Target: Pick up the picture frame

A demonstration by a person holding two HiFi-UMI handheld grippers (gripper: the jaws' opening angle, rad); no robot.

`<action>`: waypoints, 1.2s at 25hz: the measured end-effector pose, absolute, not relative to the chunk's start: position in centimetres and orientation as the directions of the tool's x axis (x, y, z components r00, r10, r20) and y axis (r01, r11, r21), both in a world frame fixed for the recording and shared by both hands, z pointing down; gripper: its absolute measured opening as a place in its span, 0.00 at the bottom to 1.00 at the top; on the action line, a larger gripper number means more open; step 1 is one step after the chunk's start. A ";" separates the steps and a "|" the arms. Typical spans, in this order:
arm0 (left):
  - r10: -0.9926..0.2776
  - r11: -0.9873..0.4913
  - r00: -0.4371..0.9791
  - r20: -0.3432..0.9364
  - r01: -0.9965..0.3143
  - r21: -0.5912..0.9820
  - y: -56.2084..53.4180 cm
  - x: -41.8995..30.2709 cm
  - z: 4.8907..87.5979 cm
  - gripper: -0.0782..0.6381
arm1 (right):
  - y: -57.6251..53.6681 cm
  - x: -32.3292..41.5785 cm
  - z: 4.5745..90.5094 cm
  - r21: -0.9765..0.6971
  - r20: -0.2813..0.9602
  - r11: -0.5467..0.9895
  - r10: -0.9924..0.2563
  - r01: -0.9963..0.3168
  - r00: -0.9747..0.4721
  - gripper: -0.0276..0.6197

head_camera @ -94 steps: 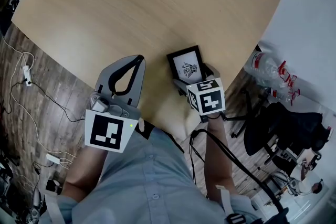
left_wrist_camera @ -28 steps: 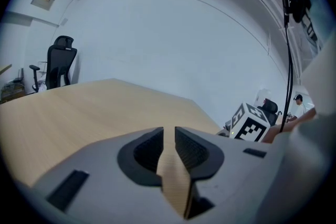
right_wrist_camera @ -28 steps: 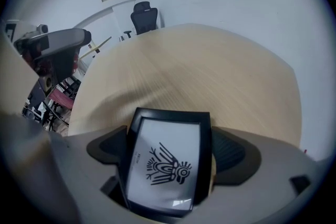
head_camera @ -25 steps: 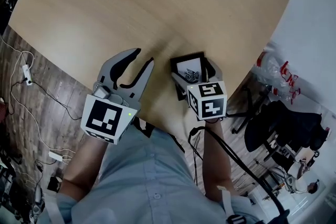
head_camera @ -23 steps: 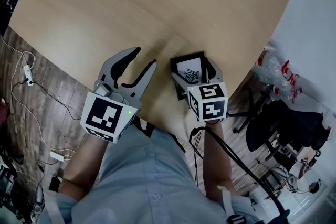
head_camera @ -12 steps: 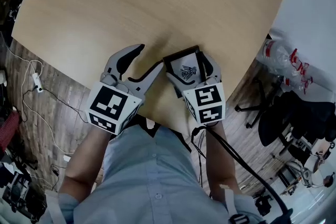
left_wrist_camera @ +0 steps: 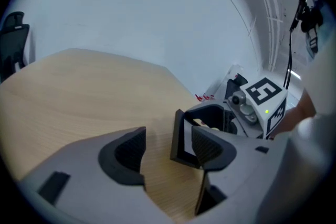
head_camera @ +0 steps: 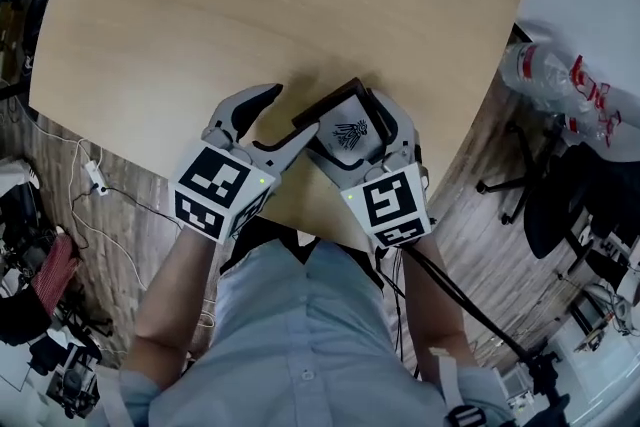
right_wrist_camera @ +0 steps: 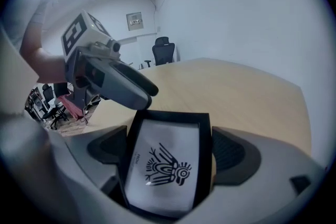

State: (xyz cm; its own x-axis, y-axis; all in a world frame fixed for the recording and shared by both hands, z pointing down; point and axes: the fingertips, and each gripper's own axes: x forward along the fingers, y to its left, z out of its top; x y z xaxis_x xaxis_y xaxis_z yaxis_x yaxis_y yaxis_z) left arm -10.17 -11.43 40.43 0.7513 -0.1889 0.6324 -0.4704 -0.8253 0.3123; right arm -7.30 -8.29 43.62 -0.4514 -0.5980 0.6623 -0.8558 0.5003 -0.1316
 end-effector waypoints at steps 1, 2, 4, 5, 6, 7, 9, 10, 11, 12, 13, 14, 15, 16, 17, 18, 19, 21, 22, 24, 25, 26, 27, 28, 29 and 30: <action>-0.160 -0.834 0.749 0.643 -0.452 0.318 -11.2 -9.9 40.8 0.50 | -8.2 -7.4 43.5 -0.118 0.657 0.511 -0.602 -0.851 -0.453 0.84; -0.139 -0.840 0.746 0.652 -0.438 0.321 -11.1 -9.8 41.2 0.50 | -8.2 -7.6 43.3 -0.106 0.653 0.521 -0.605 -0.847 -0.455 0.84; -0.106 -0.845 0.739 0.665 -0.420 0.331 -11.1 -9.5 41.8 0.50 | -8.1 -7.9 42.9 -0.096 0.640 0.539 -0.610 -0.837 -0.466 0.84; -0.090 -0.845 0.737 0.670 -0.413 0.340 -11.1 -9.3 42.1 0.50 | -8.1 -8.1 42.7 -0.095 0.633 0.545 -0.613 -0.833 -0.473 0.84; -0.073 -0.844 0.735 0.674 -0.406 0.351 -11.1 -9.1 42.4 0.50 | -8.1 -8.1 42.6 -0.096 0.627 0.549 -0.615 -0.830 -0.479 0.84; -0.055 -0.843 0.734 0.677 -0.398 0.362 -11.0 -8.8 42.7 0.51 | -8.1 -8.1 42.5 -0.096 0.623 0.552 -0.616 -0.828 -0.483 0.84; -0.019 -0.841 0.734 0.679 -0.379 0.386 -10.9 -8.2 43.3 0.51 | -8.1 -8.1 42.6 -0.093 0.619 0.562 -0.614 -0.822 -0.490 0.84; 0.001 -0.840 0.734 0.679 -0.367 0.398 -10.7 -8.0 43.6 0.51 | -8.1 -8.1 42.6 -0.090 0.618 0.569 -0.612 -0.817 -0.494 0.84; 0.024 -0.839 0.733 0.679 -0.354 0.412 -10.5 -7.8 43.8 0.51 | -8.1 -8.1 42.7 -0.086 0.616 0.578 -0.609 -0.812 -0.499 0.84; 0.049 -0.838 0.732 0.679 -0.339 0.427 -10.2 -7.5 44.0 0.50 | -8.0 -8.2 42.7 -0.080 0.615 0.588 -0.606 -0.805 -0.504 0.84; 0.074 -0.837 0.730 0.679 -0.325 0.441 -9.9 -7.4 44.1 0.50 | -7.8 -8.3 42.7 -0.071 0.614 0.599 -0.604 -0.797 -0.508 0.84; 0.099 -0.835 0.728 0.679 -0.310 0.454 -9.6 -7.2 44.2 0.50 | -7.7 -8.4 42.7 -0.060 0.614 0.611 -0.601 -0.789 -0.512 0.84; 0.122 -0.833 0.726 0.677 -0.295 0.467 -9.3 -7.1 44.2 0.48 | -7.5 -8.5 42.7 -0.045 0.614 0.625 -0.598 -0.779 -0.515 0.84; 0.147 -0.832 0.725 0.673 -0.278 0.481 -9.0 -7.0 44.2 0.47 | -7.4 -8.5 42.6 -0.026 0.617 0.640 -0.594 -0.768 -0.516 0.84; 0.172 -0.831 0.725 0.667 -0.258 0.493 -8.7 -6.8 44.1 0.43 | -7.3 -8.6 42.6 -0.003 0.620 0.656 -0.591 -0.755 -0.516 0.84; 0.194 -0.832 0.725 0.661 -0.236 0.503 -8.4 -6.6 44.0 0.39 | -7.2 -8.6 42.5 0.022 0.620 0.672 -0.590 -0.740 -0.517 0.84; 0.209 -0.835 0.723 0.658 -0.219 0.506 -8.1 -6.5 44.0 0.36 | -7.2 -8.7 42.3 0.046 0.615 0.685 -0.593 -0.727 -0.520 0.84; 0.218 -0.844 0.710 0.670 -0.207 0.494 -7.9 -6.5 44.1 0.30 | -7.1 -8.8 41.6 0.079 0.586 0.699 -0.609 -0.711 -0.534 0.81; 0.220 -0.848 0.701 0.678 -0.206 0.489 -7.8 -6.6 44.2 0.27 | -7.2 -8.9 41.3 0.089 0.572 0.701 -0.617 -0.707 -0.540 0.78; 0.234 -0.843 0.699 0.676 -0.200 0.500 -7.4 -6.6 44.2 0.27 | -7.1 -9.3 41.1 0.104 0.568 0.710 -0.617 -0.697 -0.544 0.77; 0.241 -0.836 0.703 0.669 -0.200 0.511 -7.2 -6.6 44.1 0.26 | -7.0 -9.5 41.3 0.109 0.573 0.714 -0.614 -0.692 -0.543 0.77; 0.243 -0.830 0.708 0.664 -0.203 0.520 -7.1 -6.6 44.1 0.25 | -6.9 -9.6 41.4 0.112 0.575 0.716 -0.612 -0.689 -0.543 0.77; 0.242 -0.823 0.712 0.660 -0.210 0.528 -7.0 -6.6 44.1 0.24 | -6.8 -9.6 41.6 0.111 0.576 0.716 -0.611 -0.689 -0.542 0.77; 0.240 -0.815 0.716 0.656 -0.218 0.536 -6.9 -6.6 44.1 0.24 | -6.8 -9.6 41.7 0.106 0.580 0.716 -0.609 -0.690 -0.542 0.77; 0.240 -0.807 0.719 0.652 -0.225 0.546 -6.9 -6.7 44.2 0.24 | -6.8 -9.6 42.0 0.097 0.587 0.715 -0.603 -0.692 -0.541 0.77; 0.240 -0.799 0.722 0.648 -0.232 0.554 -6.9 -6.8 44.3 0.24 | -6.8 -9.5 42.3 0.083 0.597 0.713 -0.595 -0.696 -0.538 0.77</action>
